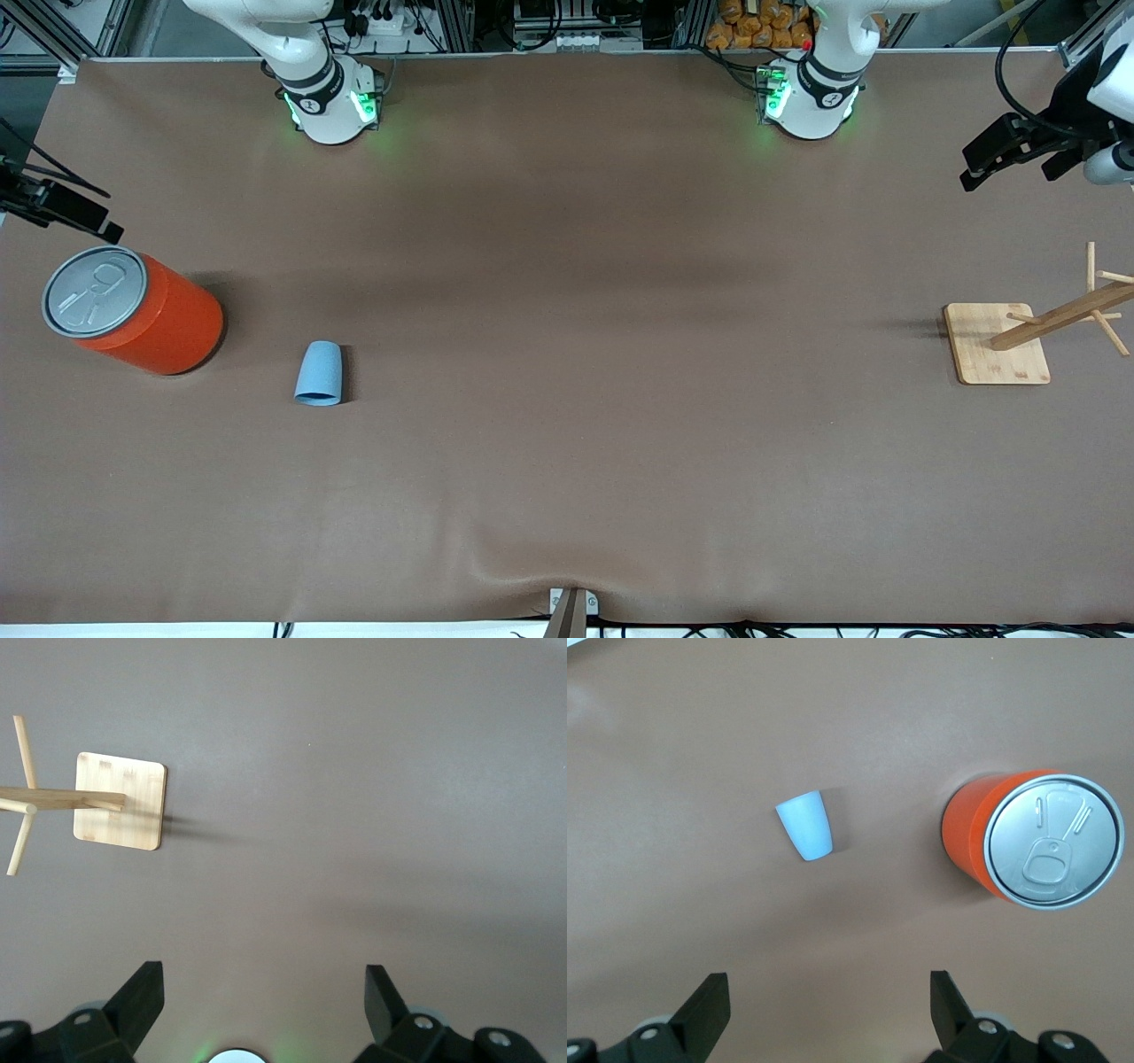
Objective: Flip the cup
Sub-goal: 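Move the right gripper down toward the light blue cup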
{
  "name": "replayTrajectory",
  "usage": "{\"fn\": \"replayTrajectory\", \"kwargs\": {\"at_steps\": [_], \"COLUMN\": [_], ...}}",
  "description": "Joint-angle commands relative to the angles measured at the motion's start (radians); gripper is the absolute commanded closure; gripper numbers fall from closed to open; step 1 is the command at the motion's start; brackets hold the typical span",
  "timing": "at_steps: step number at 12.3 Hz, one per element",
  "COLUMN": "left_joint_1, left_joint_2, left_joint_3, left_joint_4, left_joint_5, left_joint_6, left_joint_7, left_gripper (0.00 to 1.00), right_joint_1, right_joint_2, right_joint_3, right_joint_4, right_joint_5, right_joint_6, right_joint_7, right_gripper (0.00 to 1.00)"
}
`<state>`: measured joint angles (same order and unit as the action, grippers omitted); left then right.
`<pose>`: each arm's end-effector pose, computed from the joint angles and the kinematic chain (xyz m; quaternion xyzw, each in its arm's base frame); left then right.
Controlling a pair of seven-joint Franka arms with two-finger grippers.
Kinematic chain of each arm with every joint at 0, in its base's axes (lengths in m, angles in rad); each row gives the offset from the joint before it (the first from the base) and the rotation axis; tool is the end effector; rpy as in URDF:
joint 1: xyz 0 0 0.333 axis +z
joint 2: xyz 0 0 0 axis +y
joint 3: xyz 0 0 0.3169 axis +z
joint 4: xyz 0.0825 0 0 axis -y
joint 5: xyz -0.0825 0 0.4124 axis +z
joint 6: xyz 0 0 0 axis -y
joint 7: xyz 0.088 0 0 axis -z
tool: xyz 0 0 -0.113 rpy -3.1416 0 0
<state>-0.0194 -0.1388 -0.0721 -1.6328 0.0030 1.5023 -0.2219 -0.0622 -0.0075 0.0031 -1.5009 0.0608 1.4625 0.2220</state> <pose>0.5293 -0.0511 0.6597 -0.9978 -0.0656 -0.0049 0.0058 0.5688 -0.0262 0.6492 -0.9900 0.1372 0.0179 0.0289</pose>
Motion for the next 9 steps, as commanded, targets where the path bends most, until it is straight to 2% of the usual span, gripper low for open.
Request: {"fn": "replayTrajectory", "kwargs": {"at_steps": [1, 4, 9], "left_joint_1": [0.021, 0.022, 0.012], "left_joint_2": [0.024, 0.067, 0.068], "left_joint_3": [-0.002, -0.002, -0.011], "left_joint_4": [0.027, 0.095, 0.099], "left_joint_5": [-0.014, 0.001, 0.005], "left_joint_6": [-0.017, -0.019, -0.045], "left_joint_7": [0.013, 0.007, 0.009], "left_gripper": [0.00, 0.00, 0.00], "right_joint_1": [-0.011, -0.014, -0.011], "right_joint_2": [-0.092, -0.078, -0.078], "right_joint_3": [0.011, 0.006, 0.006], "right_joint_4": [-0.111, -0.101, -0.102], "right_joint_5": [-0.016, -0.010, -0.012], "right_joint_6": [0.044, 0.071, 0.070], "right_joint_7": [0.004, -0.030, -0.033], "right_gripper": [0.00, 0.00, 0.00]}}
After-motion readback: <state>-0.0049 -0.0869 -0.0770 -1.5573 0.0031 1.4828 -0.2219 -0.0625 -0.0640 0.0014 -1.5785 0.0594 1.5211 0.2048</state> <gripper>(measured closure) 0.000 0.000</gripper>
